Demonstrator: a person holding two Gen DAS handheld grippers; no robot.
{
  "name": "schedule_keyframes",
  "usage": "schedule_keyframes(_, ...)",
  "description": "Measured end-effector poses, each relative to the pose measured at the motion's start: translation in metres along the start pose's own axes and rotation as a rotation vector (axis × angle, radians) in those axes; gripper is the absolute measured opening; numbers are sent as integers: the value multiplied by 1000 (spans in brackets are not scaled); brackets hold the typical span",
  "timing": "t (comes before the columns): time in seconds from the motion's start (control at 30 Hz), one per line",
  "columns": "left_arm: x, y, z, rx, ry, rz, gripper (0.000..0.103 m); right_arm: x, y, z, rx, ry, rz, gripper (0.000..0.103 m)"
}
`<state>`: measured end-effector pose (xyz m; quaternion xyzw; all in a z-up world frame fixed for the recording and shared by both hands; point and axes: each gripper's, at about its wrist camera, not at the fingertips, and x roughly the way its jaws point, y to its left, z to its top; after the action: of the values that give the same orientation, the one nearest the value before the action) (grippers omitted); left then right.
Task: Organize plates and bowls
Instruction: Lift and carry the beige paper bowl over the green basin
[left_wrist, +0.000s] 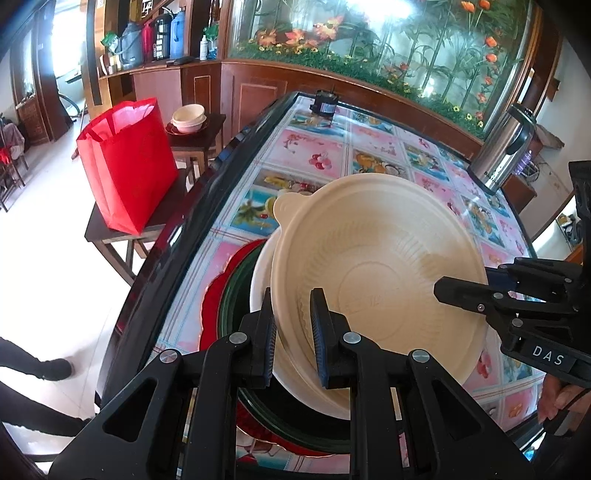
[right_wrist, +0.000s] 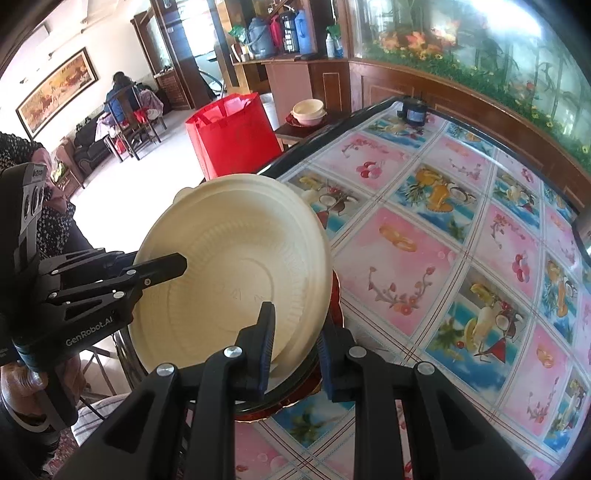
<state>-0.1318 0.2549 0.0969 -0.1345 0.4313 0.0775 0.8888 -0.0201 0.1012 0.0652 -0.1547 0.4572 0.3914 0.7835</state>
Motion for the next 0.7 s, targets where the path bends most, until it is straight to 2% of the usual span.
schedule_keyframes(0.53, -3, -6, -5, 25, -66, 49, 17, -2, -6, -7, 41, -7, 2, 24)
schedule_keyframes(0.7, -5, -8, -4, 35, -85, 61, 17, -1, -7, -8, 47, -4, 3, 28)
